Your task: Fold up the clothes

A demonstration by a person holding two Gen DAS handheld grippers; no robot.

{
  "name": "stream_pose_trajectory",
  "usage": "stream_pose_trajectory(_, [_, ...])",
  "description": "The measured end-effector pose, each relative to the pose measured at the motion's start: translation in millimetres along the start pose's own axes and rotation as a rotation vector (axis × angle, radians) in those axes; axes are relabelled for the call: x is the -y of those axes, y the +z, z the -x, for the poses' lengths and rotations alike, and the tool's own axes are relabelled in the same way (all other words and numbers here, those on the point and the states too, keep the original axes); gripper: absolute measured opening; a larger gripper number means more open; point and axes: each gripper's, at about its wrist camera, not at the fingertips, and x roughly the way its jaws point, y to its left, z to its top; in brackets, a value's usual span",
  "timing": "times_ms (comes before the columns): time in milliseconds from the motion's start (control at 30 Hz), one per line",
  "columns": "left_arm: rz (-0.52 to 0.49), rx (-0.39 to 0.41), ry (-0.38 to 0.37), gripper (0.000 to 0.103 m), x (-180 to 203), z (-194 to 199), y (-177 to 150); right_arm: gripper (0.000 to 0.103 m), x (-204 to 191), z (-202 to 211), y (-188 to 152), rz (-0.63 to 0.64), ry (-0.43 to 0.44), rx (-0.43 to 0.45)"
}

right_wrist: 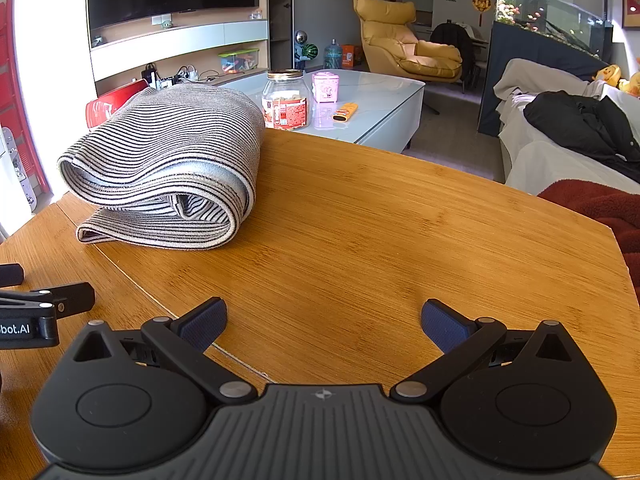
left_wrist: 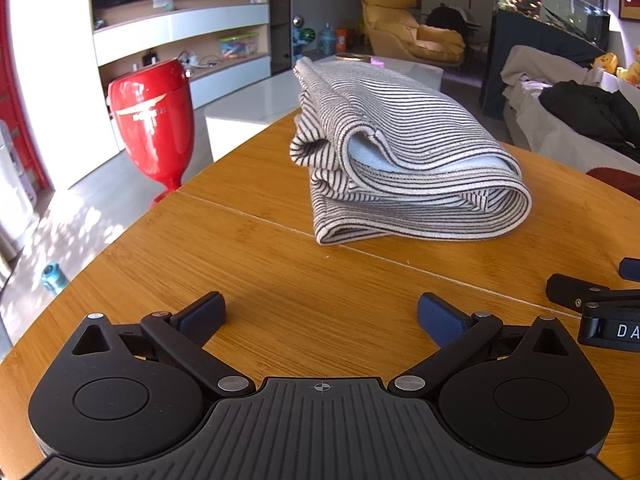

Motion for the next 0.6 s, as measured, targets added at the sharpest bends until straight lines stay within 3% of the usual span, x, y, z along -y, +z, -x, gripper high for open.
stream_pose_trajectory(600, [0.027,0.015,0.009,0.103,-4.2,0.8,0.6,0.103,-1.4,-3.1,2.1,-0.017,-0.021,0.0])
